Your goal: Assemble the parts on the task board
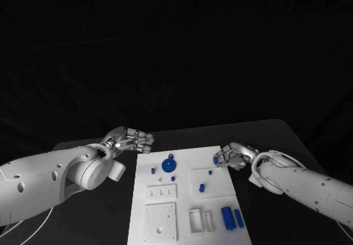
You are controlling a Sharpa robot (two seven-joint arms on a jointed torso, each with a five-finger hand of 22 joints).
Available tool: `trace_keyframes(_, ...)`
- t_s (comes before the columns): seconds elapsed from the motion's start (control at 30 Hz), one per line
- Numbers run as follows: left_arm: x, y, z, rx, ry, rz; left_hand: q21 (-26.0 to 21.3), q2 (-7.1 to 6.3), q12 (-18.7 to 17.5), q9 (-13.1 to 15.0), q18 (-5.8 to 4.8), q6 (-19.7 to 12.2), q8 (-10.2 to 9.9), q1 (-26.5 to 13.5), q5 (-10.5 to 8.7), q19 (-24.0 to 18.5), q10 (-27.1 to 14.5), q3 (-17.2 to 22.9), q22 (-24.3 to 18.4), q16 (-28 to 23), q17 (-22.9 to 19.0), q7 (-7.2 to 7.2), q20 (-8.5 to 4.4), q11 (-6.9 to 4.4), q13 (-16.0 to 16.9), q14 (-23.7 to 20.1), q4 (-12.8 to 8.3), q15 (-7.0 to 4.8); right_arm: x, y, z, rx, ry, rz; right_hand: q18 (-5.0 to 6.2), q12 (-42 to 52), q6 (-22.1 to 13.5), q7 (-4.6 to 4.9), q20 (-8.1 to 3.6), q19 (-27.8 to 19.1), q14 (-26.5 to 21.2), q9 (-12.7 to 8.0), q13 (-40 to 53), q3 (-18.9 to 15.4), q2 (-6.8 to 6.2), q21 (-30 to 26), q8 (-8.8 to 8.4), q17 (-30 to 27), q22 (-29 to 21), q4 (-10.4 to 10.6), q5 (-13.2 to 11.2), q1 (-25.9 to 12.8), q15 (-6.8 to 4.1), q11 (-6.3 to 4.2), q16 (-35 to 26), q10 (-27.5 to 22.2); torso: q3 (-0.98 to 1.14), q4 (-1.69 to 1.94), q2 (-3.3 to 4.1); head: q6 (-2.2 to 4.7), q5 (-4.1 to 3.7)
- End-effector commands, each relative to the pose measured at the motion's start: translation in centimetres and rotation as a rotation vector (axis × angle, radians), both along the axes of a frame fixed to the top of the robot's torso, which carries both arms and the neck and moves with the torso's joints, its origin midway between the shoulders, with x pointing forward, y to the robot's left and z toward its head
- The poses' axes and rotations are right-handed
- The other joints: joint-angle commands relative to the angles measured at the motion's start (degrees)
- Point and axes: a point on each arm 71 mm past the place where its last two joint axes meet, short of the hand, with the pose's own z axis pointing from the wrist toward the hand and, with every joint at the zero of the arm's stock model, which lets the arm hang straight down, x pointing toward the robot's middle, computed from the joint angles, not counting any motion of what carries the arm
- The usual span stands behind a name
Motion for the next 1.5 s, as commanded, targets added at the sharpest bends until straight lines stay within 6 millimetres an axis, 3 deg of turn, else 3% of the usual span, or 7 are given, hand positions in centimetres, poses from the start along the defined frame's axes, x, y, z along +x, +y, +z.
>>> trace_keyframes(0.03, -0.08, -0.29, 0.07, -0.002, -0.004, -0.019, -0.3, 0.03, -0.2, 0.0, -0.36, -0.5, -0.1, 0.0, -0.02, 0.0, -0.2, -0.2, -0.1, -0.1, 0.0, 0.0, 0.22, 0.06, 0.1, -0.3, 0.0, 0.02, -0.22, 0.32, -0.57, -0.019, 0.03, 0.027, -0.78, 0.4, 0.3, -0.06, -0.45, 0.3, 0.1, -0.1, 0.1, 0.3, 0.62, 0.4, 0.11, 0.1, 3.8, 0.0, -0.2, -0.2, -0.29, -0.43, 0.3, 0.1, -0.05, 0.03, 0.01, 0.01, 0.03)
trace_keyframes(0.63, -0.08, -0.27, 0.07, -0.002, -0.003, -0.019, -0.3, 0.03, -0.2, 0.0, -0.36, -0.5, -0.1, 0.0, -0.02, 0.0, -0.2, -0.2, -0.1, -0.1, 0.0, 0.0, 0.22, 0.06, 0.1, -0.3, 0.0, 0.02, -0.17, 0.52, -0.56, -0.017, 0.025, 0.027, -0.89, 0.7, 0.3, -0.16, -0.56, 0.3, 0.2, -0.1, 0.4, -0.2, 0.84, 1.1, 0.12, 0.5, 3.8, 0.2, -0.6, -0.3, -0.37, -0.53, 0.7, 0.3, -0.16, 0.01, -0.03, 0.0, 0.15)
trace_keyframes(0.83, -0.08, -0.27, 0.07, -0.001, -0.003, -0.02, -0.3, 0.03, -0.2, 0.0, -0.36, -0.5, -0.1, 0.0, -0.02, 0.0, -0.2, -0.2, -0.1, -0.1, 0.0, 0.0, 0.22, 0.06, 0.1, -0.3, 0.0, 0.02, -0.16, 0.56, -0.55, -0.014, 0.023, 0.028, -0.8, 0.9, 3.0, -0.17, -0.38, 0.3, 0.2, 0.0, 0.6, 0.3, 1.72, 1.3, 0.23, 0.6, 3.9, 0.7, -1.2, -0.6, -0.09, -0.05, 0.7, 0.2, -0.12, -0.03, -0.05, 0.01, 0.16)
trace_keyframes(1.03, -0.08, -0.27, 0.06, -0.001, -0.002, -0.02, -0.3, 0.03, -0.2, 0.0, -0.36, -0.5, -0.1, 0.0, -0.02, 0.0, -0.2, -0.2, -0.1, -0.1, 0.0, 0.0, 0.22, 0.06, 0.1, -0.3, 0.0, 0.02, -0.15, 0.65, -0.49, 0.0, 0.02, 0.026, -0.52, 1.3, 7.3, -0.6, -0.09, 0.3, 0.3, 0.2, 0.9, 1.4, 2.9, 1.8, 0.19, 0.8, 3.9, 1.2, -4.5, -0.3, 0.12, 0.18, 1.0, 0.2, -0.12, -0.07, -0.02, 0.01, 0.15)
trace_keyframes(1.5, -0.08, -0.27, 0.06, 0.0, -0.002, -0.02, -0.3, 0.13, -0.2, 0.0, -0.34, -0.5, -0.1, 0.1, -0.03, 0.0, -0.2, -0.1, -0.1, -0.1, 0.0, -0.01, 0.21, 0.05, 0.1, -0.3, -0.2, 0.0, -0.03, 0.63, -0.35, 0.016, -0.015, -0.012, -0.69, 1.7, 9.5, -1.33, -0.41, 0.5, 0.6, 0.2, 1.1, 1.4, 2.56, 2.8, 0.16, 1.1, 4.0, 2.2, -4.5, -0.5, -0.22, -0.25, 1.3, 0.8, -0.14, -0.03, -0.06, -0.03, 0.07)
